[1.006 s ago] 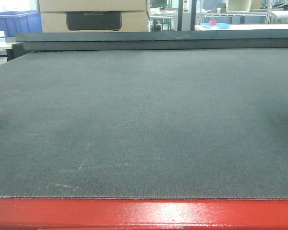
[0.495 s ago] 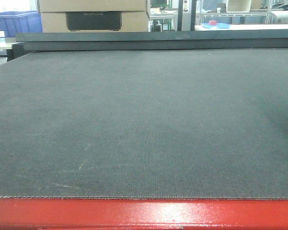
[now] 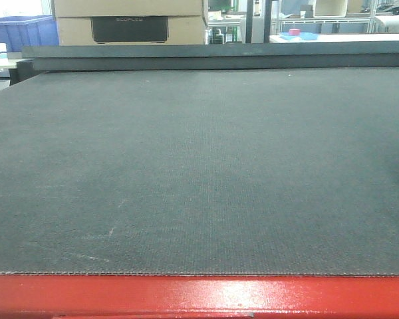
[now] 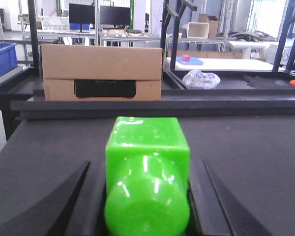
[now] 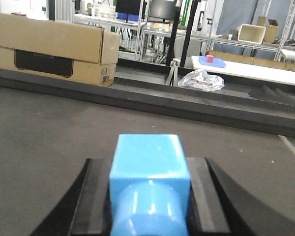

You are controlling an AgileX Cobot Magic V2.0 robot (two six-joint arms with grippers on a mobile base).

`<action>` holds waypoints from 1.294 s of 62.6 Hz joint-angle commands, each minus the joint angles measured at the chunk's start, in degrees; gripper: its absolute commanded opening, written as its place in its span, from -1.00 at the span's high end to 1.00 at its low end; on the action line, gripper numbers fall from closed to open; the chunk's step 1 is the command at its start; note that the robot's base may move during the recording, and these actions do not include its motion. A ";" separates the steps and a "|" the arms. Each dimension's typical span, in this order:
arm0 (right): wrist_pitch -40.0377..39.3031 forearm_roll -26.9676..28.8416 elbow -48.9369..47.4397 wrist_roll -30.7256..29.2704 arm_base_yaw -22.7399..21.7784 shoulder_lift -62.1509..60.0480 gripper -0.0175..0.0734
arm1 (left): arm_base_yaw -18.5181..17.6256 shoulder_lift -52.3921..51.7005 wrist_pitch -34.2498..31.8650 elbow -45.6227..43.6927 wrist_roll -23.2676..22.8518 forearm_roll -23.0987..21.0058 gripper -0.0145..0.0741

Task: Grab block from conveyor and place in blue bin
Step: 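Close the left gripper around the green block, then lift both held blocks up off the conveyor belt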

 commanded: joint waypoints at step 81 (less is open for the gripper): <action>-0.35 -0.27 2.85 -0.36 0.14 -8.81 0.97 | -0.40 -2.64 1.22 -0.05 0.08 0.24 0.92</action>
